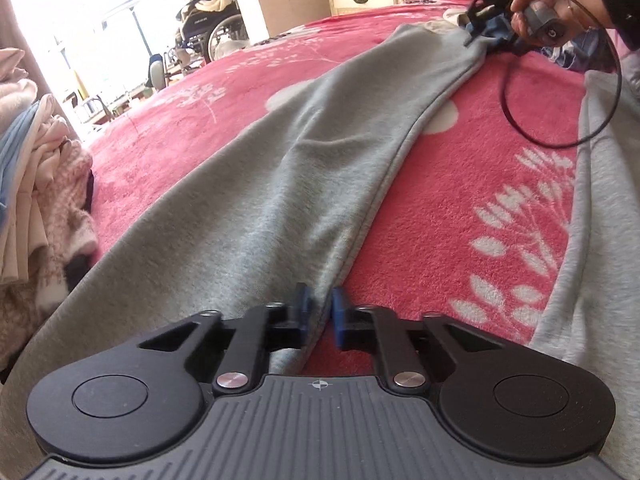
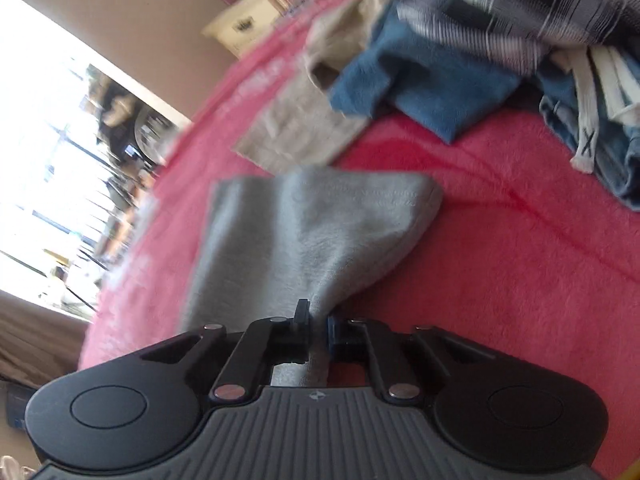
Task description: Fold clothes
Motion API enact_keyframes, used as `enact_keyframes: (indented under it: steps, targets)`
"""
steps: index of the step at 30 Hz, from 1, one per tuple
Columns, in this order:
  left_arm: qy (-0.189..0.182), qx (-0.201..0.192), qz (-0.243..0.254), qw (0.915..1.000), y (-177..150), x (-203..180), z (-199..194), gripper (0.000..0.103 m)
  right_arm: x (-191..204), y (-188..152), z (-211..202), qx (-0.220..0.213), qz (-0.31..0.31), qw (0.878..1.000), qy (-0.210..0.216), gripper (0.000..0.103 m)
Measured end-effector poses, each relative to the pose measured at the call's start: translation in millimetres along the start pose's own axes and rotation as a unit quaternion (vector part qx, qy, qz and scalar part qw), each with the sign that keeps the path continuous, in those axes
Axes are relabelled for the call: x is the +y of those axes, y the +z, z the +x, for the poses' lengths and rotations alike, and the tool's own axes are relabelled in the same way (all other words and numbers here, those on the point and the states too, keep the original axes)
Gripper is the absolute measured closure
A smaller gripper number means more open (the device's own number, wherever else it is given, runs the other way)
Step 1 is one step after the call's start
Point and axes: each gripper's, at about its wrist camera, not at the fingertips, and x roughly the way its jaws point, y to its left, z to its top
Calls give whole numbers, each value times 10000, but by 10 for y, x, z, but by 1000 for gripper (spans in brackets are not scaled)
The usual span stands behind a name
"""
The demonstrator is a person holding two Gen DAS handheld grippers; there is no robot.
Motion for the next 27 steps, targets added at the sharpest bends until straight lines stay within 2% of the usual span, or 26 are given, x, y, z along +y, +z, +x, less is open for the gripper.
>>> enact_keyframes:
  steps: [2,5,9,10,12,13,16,18,20,22,24,27]
  targets:
    - [-83,-99,-41,9999,14,14,-48,101,13,-43,-206,-285,-372,9989,88,95]
    - [-260,-243,-33,9994,35,54,-150,102,-72,-58,-389,-533,-688,9961,-145,95]
    - [-448,-113,84,9989,11,49,-105,102,-223,-26,-191,-201,-775,9959,-422,92]
    - [-439,-50,123,9989,-3,37,-59,102,-237,-36,-202,-235,-758,9958,-456,88]
    - [-463,26,158,9988,-15,33,1,101,-258,-33,-257,-361,-792,9946,-572,72]
    - [-500,32,131,9987,-7,45,-2,101,-263,-20,-332,-533,-871,9920,-747,60]
    - [-825,160,-168,9963,16,180,-56,97,-215,-16,-604,-1116,-1208,9797,-1143,57]
    - [-1151,250,-545,9915,19,316,-132,96,-75,-60,-738,-1366,-1619,9737,-845,58]
    - [-1452,252,-969,9843,29,503,-211,95,215,-154,-703,-1102,-2266,9675,-207,58]
    - [-1470,130,-1428,9787,53,747,-242,93,570,-303,-517,-491,-2938,9531,534,59]
    - [-1216,36,-1887,9745,79,984,-205,90,972,-541,-223,154,-3702,9229,1048,60]
    - [-598,38,-2322,9708,88,1209,-53,88,1382,-879,259,813,-4621,8729,1338,65]
